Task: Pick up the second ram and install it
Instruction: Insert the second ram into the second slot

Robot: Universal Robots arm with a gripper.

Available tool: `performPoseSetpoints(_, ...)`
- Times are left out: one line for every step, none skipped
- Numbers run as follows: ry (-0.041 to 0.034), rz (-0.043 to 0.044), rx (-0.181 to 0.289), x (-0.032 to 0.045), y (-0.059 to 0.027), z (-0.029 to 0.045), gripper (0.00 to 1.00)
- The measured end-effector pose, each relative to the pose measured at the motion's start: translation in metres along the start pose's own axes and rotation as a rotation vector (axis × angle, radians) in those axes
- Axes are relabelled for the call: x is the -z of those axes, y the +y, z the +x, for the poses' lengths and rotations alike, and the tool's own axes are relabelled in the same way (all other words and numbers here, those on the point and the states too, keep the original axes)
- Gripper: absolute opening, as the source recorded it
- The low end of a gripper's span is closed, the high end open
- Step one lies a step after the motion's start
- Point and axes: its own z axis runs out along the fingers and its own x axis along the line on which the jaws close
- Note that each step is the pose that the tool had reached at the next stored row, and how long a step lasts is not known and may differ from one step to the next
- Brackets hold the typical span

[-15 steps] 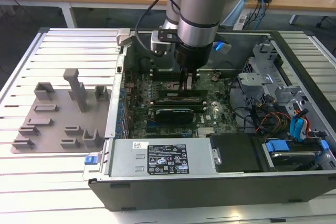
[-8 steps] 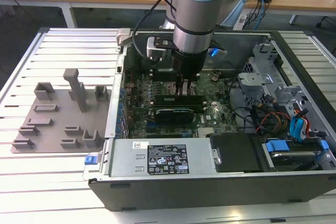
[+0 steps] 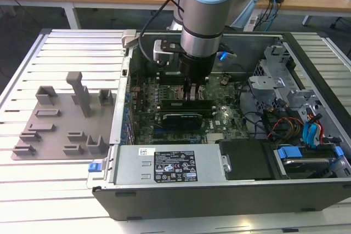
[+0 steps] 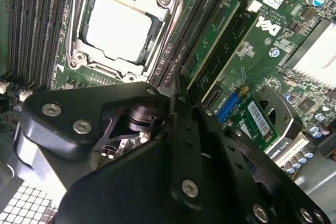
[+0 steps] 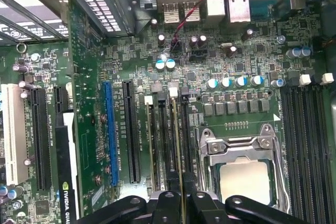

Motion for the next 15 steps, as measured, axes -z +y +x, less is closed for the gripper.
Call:
performPoseSetpoints(0.0,0.0,0.0,-0.001,0.0,-0.0005,0.14)
performPoseSetpoints(-0.0001,0.0,0.0,-0.0018,0.0,-0.0006,0.14)
performPoseSetpoints(0.0,0.0,0.0,-0.0024,0.0,-0.0006,0.14)
performPoseSetpoints(0.0,0.0,0.0,-0.0029,0.0,-0.0006,0.14)
performPoseSetpoints(0.0,0.0,0.0,-0.0035,0.0,-0.0006,0.14)
performPoseSetpoints(0.0,0.0,0.0,-0.0045,-0.0001,-0.0006,0.14)
performPoseSetpoints(0.0,0.0,0.0,-0.0054,-0.0001,-0.0006,0.14)
performPoseSetpoints(0.0001,0.0,0.0,-0.0061,-0.0001,-0.0005,0.14)
performPoseSetpoints(0.0001,0.0,0.0,-0.0066,-0.0002,-0.0005,0.14)
performPoseSetpoints(-0.0001,0.0,0.0,-0.0072,-0.0002,-0.0006,0.14)
performPoseSetpoints(0.0002,0.0,0.0,-0.0073,-0.0002,-0.0005,0.14)
performPoseSetpoints(0.0,0.0,0.0,-0.0074,-0.0002,-0.0006,0.14)
performPoseSetpoints(0.0,0.0,0.0,-0.0074,-0.0002,-0.0005,0.14)
performPoseSetpoints(0.0,0.0,0.0,-0.0075,-0.0002,-0.0006,0.14)
performPoseSetpoints(0.0,0.0,0.0,-0.0075,-0.0002,-0.0005,0.14)
